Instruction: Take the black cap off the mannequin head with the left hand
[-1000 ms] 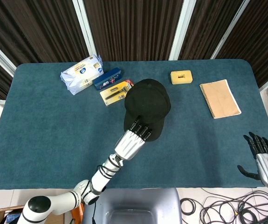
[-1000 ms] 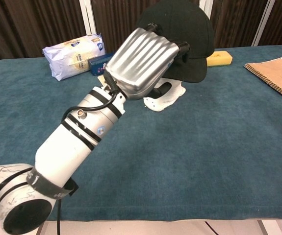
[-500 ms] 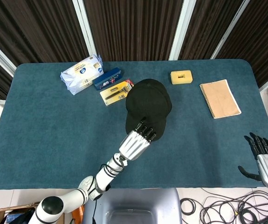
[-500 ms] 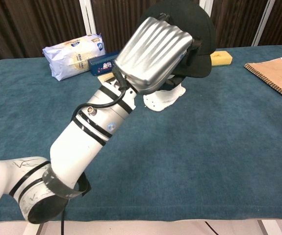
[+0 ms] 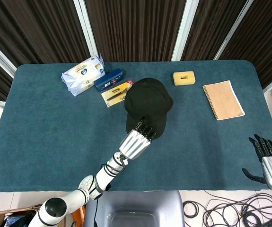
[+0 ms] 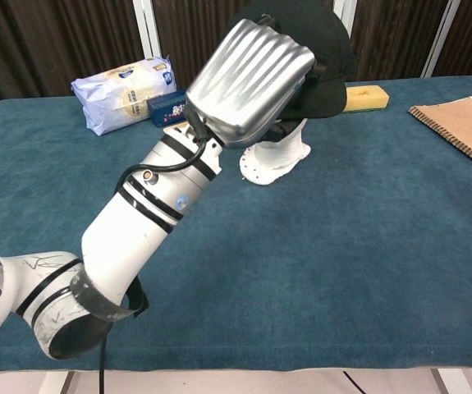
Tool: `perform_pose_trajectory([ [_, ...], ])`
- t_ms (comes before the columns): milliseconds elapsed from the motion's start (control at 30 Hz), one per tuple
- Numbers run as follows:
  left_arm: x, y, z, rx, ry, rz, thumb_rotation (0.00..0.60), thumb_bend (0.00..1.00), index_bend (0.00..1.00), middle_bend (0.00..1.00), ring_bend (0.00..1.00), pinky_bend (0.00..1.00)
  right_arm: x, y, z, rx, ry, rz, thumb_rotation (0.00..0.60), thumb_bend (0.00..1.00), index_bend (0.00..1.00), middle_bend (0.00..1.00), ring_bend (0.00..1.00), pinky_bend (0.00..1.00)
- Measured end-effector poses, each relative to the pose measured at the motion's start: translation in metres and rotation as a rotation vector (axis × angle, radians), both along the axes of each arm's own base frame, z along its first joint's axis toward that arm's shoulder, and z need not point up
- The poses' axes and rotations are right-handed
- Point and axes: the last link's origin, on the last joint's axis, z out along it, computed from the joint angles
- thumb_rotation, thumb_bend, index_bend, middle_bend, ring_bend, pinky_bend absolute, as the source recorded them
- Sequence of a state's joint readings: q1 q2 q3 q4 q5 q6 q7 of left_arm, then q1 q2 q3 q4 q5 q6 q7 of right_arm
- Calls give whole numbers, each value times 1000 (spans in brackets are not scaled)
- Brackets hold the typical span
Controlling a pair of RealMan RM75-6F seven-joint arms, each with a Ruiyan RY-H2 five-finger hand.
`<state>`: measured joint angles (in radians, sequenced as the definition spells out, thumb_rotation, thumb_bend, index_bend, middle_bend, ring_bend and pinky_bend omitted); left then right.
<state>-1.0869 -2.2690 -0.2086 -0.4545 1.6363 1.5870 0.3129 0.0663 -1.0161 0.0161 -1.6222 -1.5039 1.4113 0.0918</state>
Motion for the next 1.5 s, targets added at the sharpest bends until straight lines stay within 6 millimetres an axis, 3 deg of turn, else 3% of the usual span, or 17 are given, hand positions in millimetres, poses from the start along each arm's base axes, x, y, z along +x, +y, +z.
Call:
perform_pose_trajectory([
  [267, 1, 4, 14, 80, -4, -62, 600, 482, 703, 731, 701, 381, 0, 0, -1, 4, 3, 0, 600, 153, 0, 0, 0, 52],
  [600, 1, 8, 41, 165, -28, -119, 600, 487, 704, 734, 702, 399, 2, 0, -4, 8, 13, -1, 600, 152, 0, 0, 0, 52],
  [1100, -17, 39, 126, 379, 3, -92, 600, 493, 706, 739, 702, 407, 4, -1, -10, 16, 28, 3, 600, 153, 0, 0, 0, 52],
  [1300, -45, 35, 143, 381, 38, -42, 600, 493, 706, 740, 703, 403, 4, -1, -11, 16, 31, 3, 600, 153, 0, 0, 0, 52],
  [1500, -104, 17, 140, 339, 150, 53, 600, 488, 708, 743, 709, 400, 5, 0, -10, 13, 32, 7, 600, 152, 0, 0, 0, 52],
])
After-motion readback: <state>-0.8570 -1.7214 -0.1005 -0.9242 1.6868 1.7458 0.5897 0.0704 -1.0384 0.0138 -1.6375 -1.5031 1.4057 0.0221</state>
